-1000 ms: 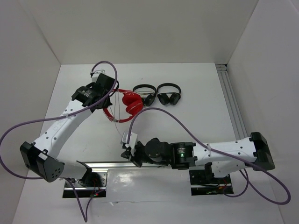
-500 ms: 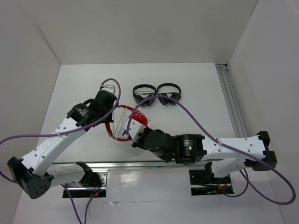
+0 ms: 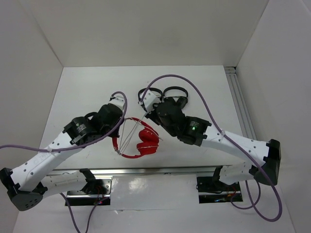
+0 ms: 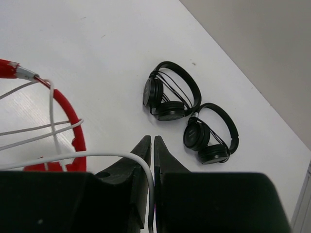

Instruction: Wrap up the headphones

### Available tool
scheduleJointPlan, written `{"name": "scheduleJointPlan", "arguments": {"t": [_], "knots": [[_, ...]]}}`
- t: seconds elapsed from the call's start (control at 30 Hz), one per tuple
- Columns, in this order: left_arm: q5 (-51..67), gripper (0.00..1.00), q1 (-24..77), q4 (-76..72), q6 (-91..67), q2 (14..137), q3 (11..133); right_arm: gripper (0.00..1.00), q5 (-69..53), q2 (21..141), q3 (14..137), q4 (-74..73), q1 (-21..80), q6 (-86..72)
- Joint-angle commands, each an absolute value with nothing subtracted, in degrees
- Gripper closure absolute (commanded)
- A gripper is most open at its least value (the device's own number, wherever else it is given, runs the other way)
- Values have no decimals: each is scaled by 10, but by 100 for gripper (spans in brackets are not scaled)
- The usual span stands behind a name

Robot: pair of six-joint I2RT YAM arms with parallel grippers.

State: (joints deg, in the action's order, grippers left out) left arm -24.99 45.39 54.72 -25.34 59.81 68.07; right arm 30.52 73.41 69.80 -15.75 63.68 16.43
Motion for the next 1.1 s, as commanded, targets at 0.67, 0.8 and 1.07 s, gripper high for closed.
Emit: {"name": "scheduleJointPlan", "arguments": {"t": [0.67, 0.8, 1.07], "knots": [[-134, 100, 467, 595, -238, 558, 904, 77, -82, 748, 601, -22, 446, 71], [-149, 100, 467, 600, -271, 571, 938, 77, -134, 729, 551, 29, 446, 26], [-183, 100, 467, 606, -325, 584, 951, 98, -151, 703, 439, 176, 459, -53]]}}
